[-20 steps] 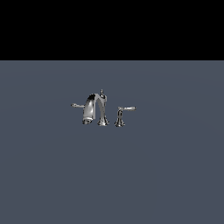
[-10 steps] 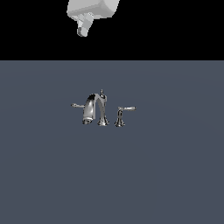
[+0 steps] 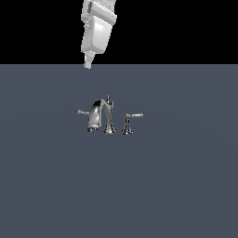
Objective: Turn on the faucet by rotating a designated handle.
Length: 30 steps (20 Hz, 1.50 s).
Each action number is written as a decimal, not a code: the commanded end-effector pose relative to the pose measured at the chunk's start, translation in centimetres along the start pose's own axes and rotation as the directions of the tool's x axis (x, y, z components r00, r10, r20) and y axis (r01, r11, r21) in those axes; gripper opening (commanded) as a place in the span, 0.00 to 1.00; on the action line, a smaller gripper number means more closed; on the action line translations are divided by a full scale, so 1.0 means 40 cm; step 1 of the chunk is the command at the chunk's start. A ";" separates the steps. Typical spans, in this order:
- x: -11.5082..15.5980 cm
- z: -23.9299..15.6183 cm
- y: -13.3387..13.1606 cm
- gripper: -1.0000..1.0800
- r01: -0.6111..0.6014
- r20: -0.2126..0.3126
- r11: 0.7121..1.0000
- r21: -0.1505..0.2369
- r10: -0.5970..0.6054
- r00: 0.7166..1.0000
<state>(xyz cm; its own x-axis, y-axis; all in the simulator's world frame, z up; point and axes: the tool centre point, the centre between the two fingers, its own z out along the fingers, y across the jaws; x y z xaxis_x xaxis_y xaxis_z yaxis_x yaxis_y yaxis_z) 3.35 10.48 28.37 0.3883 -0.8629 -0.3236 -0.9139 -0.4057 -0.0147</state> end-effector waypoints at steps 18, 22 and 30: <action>0.103 0.352 -0.196 0.00 -0.444 -0.206 0.893 0.080 0.450 0.869; 0.112 0.400 -0.219 0.00 -0.485 -0.239 0.867 0.115 0.498 0.834; 0.119 0.454 -0.244 0.00 -0.522 -0.274 0.838 0.161 0.546 0.792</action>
<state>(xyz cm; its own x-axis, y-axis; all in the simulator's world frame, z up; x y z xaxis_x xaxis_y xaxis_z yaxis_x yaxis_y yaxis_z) 11.82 15.74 10.03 -0.1499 -0.9886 -0.0116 -0.9887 0.1497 0.0106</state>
